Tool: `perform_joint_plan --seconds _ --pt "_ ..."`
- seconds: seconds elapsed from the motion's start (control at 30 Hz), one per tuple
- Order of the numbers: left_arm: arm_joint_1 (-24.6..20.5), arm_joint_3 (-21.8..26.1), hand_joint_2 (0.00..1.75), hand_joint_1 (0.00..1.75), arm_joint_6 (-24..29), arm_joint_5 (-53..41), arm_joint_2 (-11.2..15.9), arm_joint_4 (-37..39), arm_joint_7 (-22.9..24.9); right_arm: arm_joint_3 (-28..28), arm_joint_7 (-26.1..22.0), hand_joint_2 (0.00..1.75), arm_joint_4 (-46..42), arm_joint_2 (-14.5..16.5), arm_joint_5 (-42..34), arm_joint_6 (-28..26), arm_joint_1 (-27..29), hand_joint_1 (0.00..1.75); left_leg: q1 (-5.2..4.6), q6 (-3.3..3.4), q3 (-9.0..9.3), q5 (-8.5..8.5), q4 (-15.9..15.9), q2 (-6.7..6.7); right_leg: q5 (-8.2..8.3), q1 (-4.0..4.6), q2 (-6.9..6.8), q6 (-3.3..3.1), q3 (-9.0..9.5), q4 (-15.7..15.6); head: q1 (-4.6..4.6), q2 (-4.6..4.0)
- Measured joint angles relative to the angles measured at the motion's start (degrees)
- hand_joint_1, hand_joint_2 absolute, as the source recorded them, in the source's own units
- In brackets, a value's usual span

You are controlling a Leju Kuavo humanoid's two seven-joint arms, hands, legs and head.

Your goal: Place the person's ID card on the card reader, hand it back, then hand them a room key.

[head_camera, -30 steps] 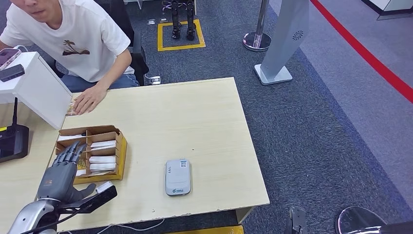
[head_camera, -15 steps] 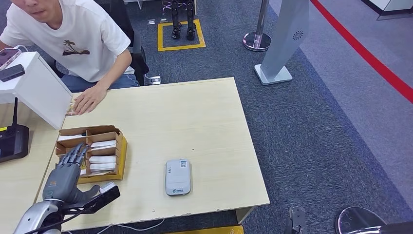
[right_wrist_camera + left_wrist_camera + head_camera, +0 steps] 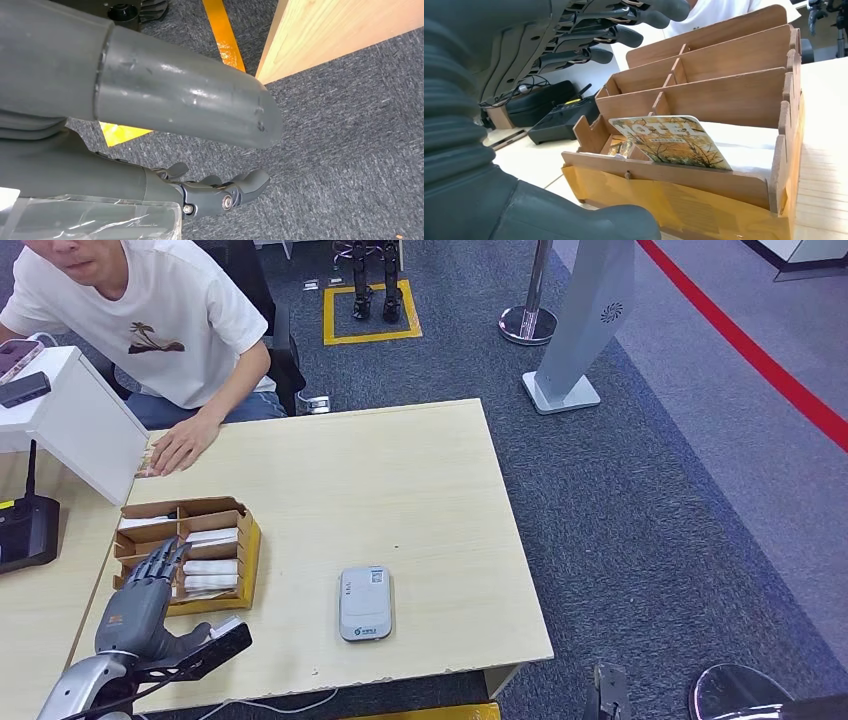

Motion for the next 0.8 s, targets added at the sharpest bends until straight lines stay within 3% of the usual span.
perform_joint_plan --seconds 0.8 --pt "0.64 -0.21 1.75 0.00 0.06 0.10 -0.28 0.00 0.00 0.00 0.03 0.00 0.00 0.02 0.00 -0.23 0.02 0.00 0.00 0.00 0.00 0.00 0.00 0.00 0.00 0.00 0.00 0.00 0.00 0.00 0.02 0.00"
